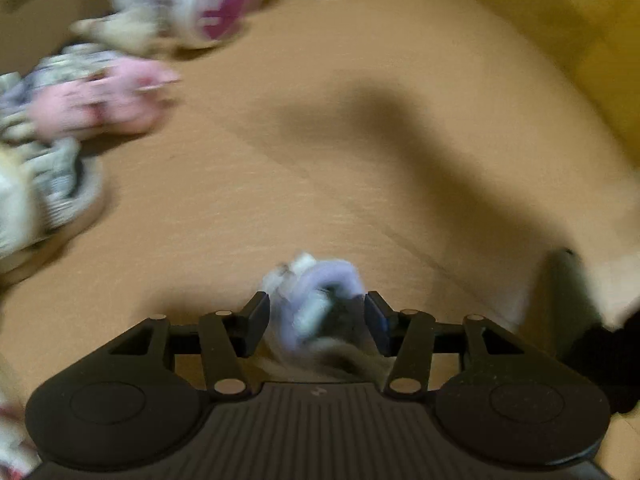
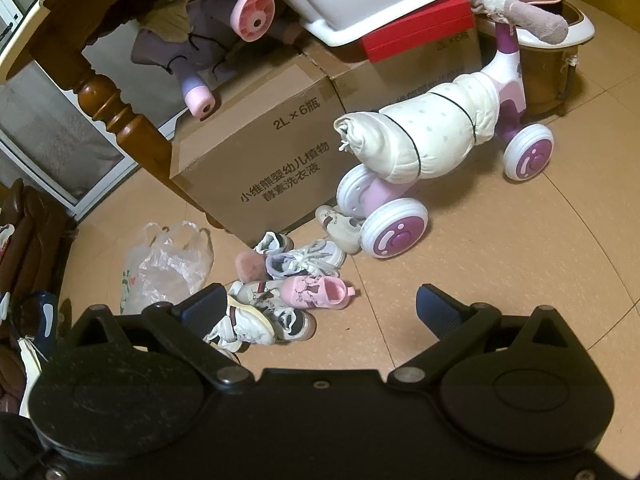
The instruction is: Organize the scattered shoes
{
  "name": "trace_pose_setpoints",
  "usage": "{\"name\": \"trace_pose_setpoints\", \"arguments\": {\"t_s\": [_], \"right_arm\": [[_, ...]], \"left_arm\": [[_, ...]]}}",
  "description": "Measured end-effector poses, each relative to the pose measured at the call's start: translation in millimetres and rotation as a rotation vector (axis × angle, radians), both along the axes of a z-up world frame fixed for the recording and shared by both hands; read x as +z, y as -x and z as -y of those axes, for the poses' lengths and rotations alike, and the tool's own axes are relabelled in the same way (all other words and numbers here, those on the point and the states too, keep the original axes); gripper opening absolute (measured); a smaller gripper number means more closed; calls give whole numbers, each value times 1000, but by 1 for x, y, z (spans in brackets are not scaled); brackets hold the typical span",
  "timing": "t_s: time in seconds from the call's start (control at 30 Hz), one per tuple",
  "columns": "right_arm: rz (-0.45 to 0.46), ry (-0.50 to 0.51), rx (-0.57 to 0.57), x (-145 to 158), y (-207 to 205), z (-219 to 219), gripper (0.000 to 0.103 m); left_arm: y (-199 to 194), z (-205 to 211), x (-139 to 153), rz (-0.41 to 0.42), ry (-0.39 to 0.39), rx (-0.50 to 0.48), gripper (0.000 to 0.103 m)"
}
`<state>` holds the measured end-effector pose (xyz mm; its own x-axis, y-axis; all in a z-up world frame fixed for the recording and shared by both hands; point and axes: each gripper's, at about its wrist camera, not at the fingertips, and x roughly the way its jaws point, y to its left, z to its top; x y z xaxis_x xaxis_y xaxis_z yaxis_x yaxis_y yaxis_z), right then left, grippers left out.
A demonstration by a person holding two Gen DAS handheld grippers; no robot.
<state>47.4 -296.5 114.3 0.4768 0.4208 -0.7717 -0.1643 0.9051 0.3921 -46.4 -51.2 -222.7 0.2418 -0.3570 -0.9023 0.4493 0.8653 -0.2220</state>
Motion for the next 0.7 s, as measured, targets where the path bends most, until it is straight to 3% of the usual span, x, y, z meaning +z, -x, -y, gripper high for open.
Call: {"name": "trace_pose_setpoints", "arguments": {"t_s": [0.3, 0.43, 0.53, 0.7], "right_arm": [[12, 37, 29, -5, -1, -15, 103], [45, 75, 50, -15, 0, -27, 103], [85, 145, 87, -29, 5, -44, 103], [40, 188, 172, -53, 12, -77, 103]], "left_arm": [[5, -7, -3, -76, -3, 42, 52], [9, -24, 6, -70, 28, 140, 52], [7, -42, 16, -43, -1, 241, 52], [12, -102, 36, 20, -38, 553, 52]]}}
